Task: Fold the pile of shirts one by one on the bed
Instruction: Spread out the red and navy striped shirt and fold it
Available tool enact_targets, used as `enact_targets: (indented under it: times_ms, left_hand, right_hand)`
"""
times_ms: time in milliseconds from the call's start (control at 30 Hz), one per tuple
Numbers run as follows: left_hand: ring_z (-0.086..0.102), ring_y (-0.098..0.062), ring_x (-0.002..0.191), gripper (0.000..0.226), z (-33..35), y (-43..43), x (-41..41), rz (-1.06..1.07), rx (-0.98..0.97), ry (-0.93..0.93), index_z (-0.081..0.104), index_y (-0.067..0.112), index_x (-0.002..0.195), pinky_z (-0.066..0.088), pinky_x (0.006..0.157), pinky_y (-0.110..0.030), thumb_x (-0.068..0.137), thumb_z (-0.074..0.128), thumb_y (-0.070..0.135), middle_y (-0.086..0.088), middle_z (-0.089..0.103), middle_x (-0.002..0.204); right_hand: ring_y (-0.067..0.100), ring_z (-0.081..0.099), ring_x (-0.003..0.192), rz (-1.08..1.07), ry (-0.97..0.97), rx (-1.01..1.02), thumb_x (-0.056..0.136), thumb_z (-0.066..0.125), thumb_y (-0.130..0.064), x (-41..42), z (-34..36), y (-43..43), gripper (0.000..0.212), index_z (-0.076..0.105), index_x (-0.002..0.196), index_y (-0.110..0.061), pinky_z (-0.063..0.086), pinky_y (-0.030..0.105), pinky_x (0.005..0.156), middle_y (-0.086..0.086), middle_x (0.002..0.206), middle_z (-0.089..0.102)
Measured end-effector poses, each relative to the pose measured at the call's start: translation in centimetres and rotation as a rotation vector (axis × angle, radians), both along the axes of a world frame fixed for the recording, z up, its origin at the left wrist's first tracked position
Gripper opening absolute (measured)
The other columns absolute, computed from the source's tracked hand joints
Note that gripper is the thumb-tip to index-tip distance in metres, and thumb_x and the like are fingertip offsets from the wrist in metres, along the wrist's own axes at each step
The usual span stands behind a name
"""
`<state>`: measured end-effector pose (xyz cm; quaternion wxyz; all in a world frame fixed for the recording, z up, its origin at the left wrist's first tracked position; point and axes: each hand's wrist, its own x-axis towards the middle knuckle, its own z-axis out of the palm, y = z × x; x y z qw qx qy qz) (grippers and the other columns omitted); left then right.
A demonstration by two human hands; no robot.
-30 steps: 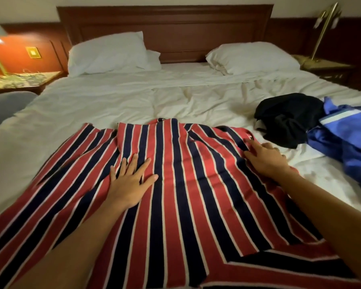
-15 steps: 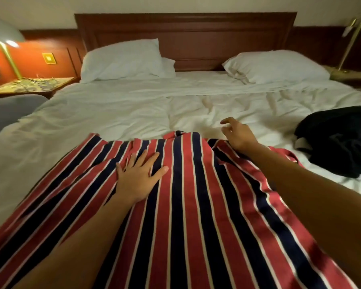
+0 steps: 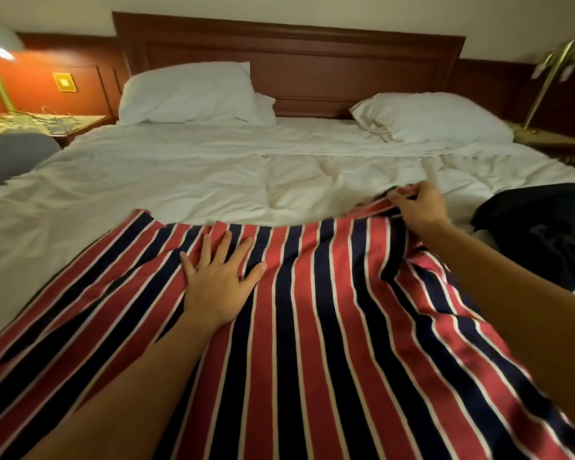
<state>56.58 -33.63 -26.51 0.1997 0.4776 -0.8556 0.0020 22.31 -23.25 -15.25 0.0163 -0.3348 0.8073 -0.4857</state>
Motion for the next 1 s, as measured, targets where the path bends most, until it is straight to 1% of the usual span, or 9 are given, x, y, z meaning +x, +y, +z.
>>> enact_targets:
  times_ms: [133, 233, 333, 400, 467, 533, 633, 833, 1000]
  left_hand:
    - [-0.005, -0.027, 0.154, 0.085, -0.2, -0.7, -0.1, 0.018, 0.104, -0.039, -0.002, 0.054, 0.153, -0.004, 0.116, -0.069, 0.077, -0.003, 0.092, 0.011, 0.004, 0.167]
    - [-0.005, -0.027, 0.154, 0.087, -0.1, -1.2, -0.3, 0.029, 0.149, -0.07, -0.005, 0.058, 0.15, -0.006, 0.116, -0.069, 0.071, -0.003, 0.096, 0.013, 0.001, 0.167]
    - [-0.005, -0.028, 0.154, 0.088, 0.1, -2.2, -0.6, 0.032, 0.182, -0.082, -0.005, 0.061, 0.149, -0.007, 0.115, -0.07, 0.069, -0.002, 0.098, 0.013, 0.0, 0.167]
    - [-0.006, -0.029, 0.154, 0.088, 0.1, -2.8, -0.9, 0.041, 0.181, -0.098, -0.008, 0.061, 0.148, -0.006, 0.114, -0.071, 0.068, -0.004, 0.099, 0.012, -0.002, 0.167]
    - [-0.009, -0.03, 0.154, 0.089, -0.1, -3.3, -1.1, 0.057, 0.168, -0.119, -0.011, 0.061, 0.148, -0.004, 0.114, -0.072, 0.067, -0.006, 0.099, 0.011, -0.003, 0.167]
    - [-0.011, -0.03, 0.153, 0.091, -0.3, -3.7, -1.4, 0.071, 0.154, -0.135, -0.012, 0.06, 0.148, -0.004, 0.113, -0.072, 0.066, -0.008, 0.099, 0.011, -0.005, 0.167]
    - [-0.011, -0.031, 0.153, 0.091, -0.3, -4.4, -1.7, 0.077, 0.164, -0.13, -0.011, 0.061, 0.148, -0.003, 0.113, -0.073, 0.066, -0.007, 0.1, 0.012, -0.004, 0.167]
    - [0.0, -0.029, 0.153, 0.084, 0.3, -4.1, -1.5, 0.074, 0.176, -0.076, -0.004, 0.058, 0.15, -0.001, 0.114, -0.07, 0.076, 0.004, 0.095, 0.002, 0.013, 0.164]
    - [0.029, -0.036, 0.134, 0.053, 2.3, -4.7, -1.5, 0.18, 0.077, 0.042, 0.052, 0.029, 0.132, 0.018, 0.114, -0.065, 0.097, 0.032, 0.063, -0.006, 0.041, 0.142]
  right_hand:
    - [0.023, 0.063, 0.105, 0.366, -0.481, 0.184, 0.087, 0.072, -0.042, -0.5, -1.2, 0.8, 0.064, 0.043, 0.14, -0.023, 0.056, 0.034, 0.089, 0.004, 0.122, 0.058]
    - [0.018, 0.067, 0.1, 0.534, -0.315, 0.235, 0.088, 0.071, -0.008, -0.3, -1.1, -0.7, 0.037, 0.065, 0.122, -0.02, 0.054, 0.019, 0.083, 0.005, 0.116, 0.066]
    - [0.008, 0.061, 0.087, 0.428, 0.085, -0.004, 0.086, 0.063, 0.008, 0.6, 0.8, -3.1, 0.04, 0.07, 0.116, -0.016, 0.044, 0.007, 0.081, 0.001, 0.106, 0.068]
    - [0.009, 0.057, 0.101, 0.354, 0.353, -0.106, 0.089, 0.058, 0.004, 0.6, 2.6, -4.8, 0.047, 0.066, 0.125, -0.024, 0.041, 0.012, 0.092, 0.001, 0.121, 0.066]
    - [0.019, 0.053, 0.12, 0.254, 0.573, -0.076, 0.095, 0.051, -0.005, -0.5, 3.5, -6.4, 0.05, 0.054, 0.138, -0.03, 0.036, 0.032, 0.108, 0.004, 0.138, 0.057]
    - [0.033, 0.039, 0.134, 0.183, 0.7, 0.305, 0.101, 0.045, -0.027, -1.8, 2.8, -7.2, 0.051, 0.034, 0.15, -0.037, 0.026, 0.05, 0.112, 0.011, 0.151, 0.042]
    - [0.043, 0.018, 0.145, 0.168, 0.529, 0.854, 0.095, 0.048, -0.058, -3.0, -0.2, -6.2, 0.073, 0.006, 0.154, -0.05, 0.015, 0.056, 0.115, 0.016, 0.163, 0.011]
    - [0.04, 0.026, 0.143, 0.274, 0.531, 0.785, 0.095, 0.033, -0.069, -1.3, -5.2, -1.7, 0.056, 0.028, 0.148, -0.05, 0.019, 0.058, 0.114, 0.005, 0.161, 0.022]
    - [0.041, 0.03, 0.137, 0.163, 0.468, 0.827, 0.1, 0.035, -0.055, -2.2, -5.6, -1.0, 0.053, 0.027, 0.151, -0.044, 0.024, 0.056, 0.112, 0.011, 0.153, 0.031]
